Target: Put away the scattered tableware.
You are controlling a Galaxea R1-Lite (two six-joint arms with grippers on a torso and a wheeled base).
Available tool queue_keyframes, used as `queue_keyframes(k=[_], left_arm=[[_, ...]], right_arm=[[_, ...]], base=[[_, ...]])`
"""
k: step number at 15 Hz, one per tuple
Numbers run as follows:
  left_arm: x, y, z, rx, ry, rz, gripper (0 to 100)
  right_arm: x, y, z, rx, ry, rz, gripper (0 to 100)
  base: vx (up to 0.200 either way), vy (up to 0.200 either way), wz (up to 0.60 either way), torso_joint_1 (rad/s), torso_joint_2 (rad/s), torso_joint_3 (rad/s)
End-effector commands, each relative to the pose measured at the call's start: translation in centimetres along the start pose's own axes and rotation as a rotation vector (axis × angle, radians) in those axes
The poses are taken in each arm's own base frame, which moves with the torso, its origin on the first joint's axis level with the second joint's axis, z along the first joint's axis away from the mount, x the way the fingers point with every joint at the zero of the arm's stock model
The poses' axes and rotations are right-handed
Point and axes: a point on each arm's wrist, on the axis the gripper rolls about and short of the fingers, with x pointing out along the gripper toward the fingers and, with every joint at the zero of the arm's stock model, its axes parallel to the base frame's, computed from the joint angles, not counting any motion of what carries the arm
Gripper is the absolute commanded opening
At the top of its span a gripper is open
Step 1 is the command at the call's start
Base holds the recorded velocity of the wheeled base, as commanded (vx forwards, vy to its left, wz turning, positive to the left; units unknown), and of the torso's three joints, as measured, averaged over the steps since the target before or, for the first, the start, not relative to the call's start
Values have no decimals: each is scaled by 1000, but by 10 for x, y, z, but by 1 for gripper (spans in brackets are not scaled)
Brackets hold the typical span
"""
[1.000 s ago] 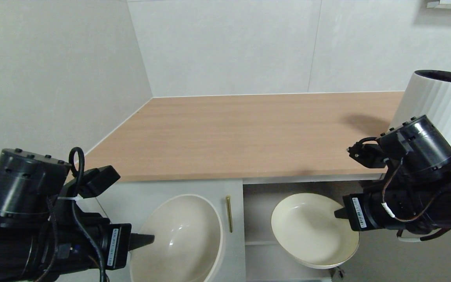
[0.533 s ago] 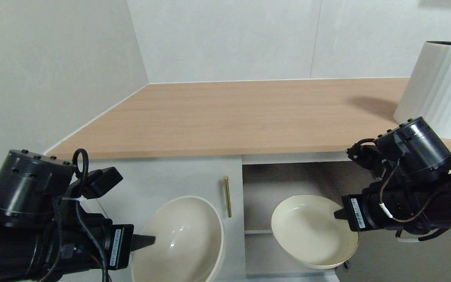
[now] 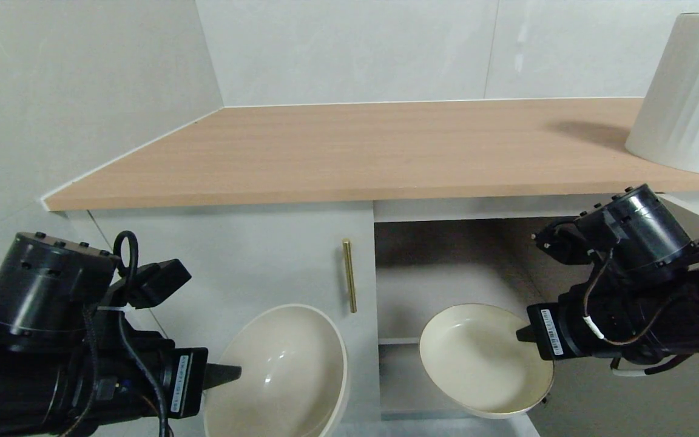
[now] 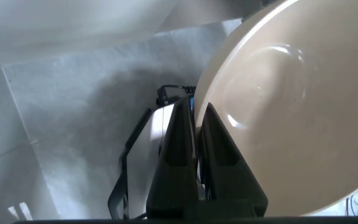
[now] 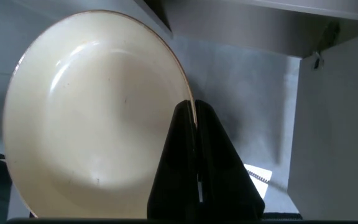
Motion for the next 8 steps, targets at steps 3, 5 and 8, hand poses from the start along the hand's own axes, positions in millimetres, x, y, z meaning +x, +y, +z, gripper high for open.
queue_keyframes(k=[3,5,8], left_arm=[[1,0,0,-1,2,0,0],[1,0,0,-1,2,4,0],[1,0,0,-1,5,1,0]], right_arm=[[5,1,0,-1,15,-6,0],[27,2,-1,-4,54,-25,0],[65,2,-7,-10,146,-61,0]], base=[[0,0,0,-9,17,15],[0,0,0,0,0,0],[0,0,0,0,0,0]])
